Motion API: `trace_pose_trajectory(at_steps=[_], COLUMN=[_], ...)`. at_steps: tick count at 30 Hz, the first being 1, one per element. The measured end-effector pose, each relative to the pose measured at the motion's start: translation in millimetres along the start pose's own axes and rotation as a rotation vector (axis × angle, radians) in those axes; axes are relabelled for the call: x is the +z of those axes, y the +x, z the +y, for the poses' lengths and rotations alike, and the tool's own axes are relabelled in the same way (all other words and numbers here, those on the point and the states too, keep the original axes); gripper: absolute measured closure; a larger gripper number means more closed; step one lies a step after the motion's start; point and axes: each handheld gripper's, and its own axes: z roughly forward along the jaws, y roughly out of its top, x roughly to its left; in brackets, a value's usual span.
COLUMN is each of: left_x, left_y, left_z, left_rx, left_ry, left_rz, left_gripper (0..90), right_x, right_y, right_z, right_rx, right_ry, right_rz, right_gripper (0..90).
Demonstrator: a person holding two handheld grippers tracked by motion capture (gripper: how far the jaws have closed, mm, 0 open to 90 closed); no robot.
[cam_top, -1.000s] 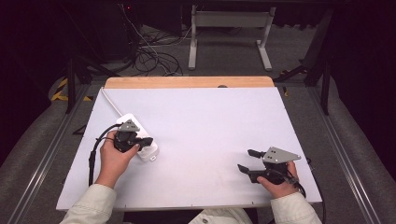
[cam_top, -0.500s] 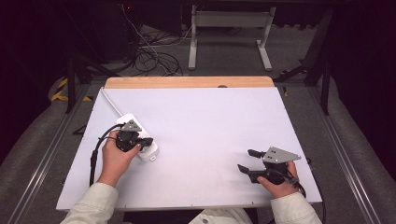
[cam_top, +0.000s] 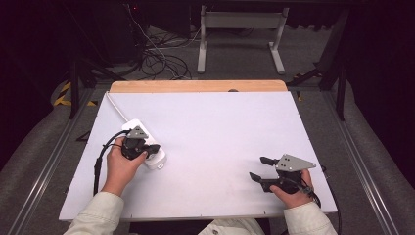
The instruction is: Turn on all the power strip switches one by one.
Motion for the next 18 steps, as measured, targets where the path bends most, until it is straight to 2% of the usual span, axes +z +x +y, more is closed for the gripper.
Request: trace_pose_trajectory(at_steps=[8, 14, 18], left_x=[0.3, 1.2, 1.5], left_y=[-0.4, -2.9, -2.6], left_z=[-0.5, -0.4, -0.9], left_rx=[-0.001, 0.006, -0.004], left_ry=[0.004, 0.006, 0.004], left_rz=[0.0, 0.02, 0.013], left_gripper=[90.0, 90.0, 90.0], right_x=[0.2, 0.7, 0.6], right_y=[0.4, 0.5, 0.7], right_z=[0.0, -0.1, -0.1], right_rx=[0.001, -0.001, -0.001], right_ry=[0.001, 0.003, 0.003], right_rz=[0.001, 0.002, 0.002], right_gripper=[31.1, 31.0, 31.0])
